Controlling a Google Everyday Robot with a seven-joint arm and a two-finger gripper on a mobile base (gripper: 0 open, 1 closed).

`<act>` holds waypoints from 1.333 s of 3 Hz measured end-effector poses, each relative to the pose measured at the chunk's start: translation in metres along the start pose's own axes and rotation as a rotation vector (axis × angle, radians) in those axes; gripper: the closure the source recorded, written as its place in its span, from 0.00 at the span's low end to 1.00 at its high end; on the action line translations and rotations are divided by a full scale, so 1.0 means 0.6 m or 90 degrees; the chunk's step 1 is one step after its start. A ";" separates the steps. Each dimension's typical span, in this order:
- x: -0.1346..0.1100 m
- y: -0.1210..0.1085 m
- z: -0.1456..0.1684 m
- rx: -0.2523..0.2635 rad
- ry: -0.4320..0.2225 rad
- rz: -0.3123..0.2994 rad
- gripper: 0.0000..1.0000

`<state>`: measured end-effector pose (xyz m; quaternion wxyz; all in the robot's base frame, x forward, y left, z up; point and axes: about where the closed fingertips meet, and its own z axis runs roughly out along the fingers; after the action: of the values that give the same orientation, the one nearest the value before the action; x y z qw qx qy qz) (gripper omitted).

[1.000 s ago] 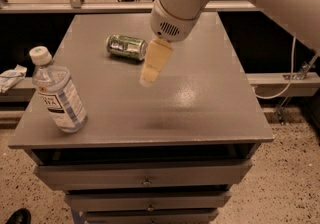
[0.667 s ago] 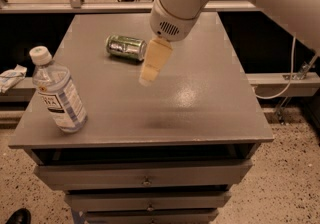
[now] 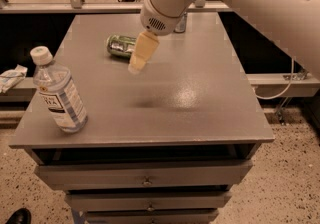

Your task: Place green can upright

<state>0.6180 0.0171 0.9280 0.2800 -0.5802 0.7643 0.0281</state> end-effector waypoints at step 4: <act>-0.104 -0.086 0.211 -0.031 0.009 0.074 0.00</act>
Offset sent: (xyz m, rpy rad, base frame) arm 0.0987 0.0761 -0.0420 0.1356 0.0926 -0.0986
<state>0.7251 0.1014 0.8646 0.2582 -0.5414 0.7980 0.0585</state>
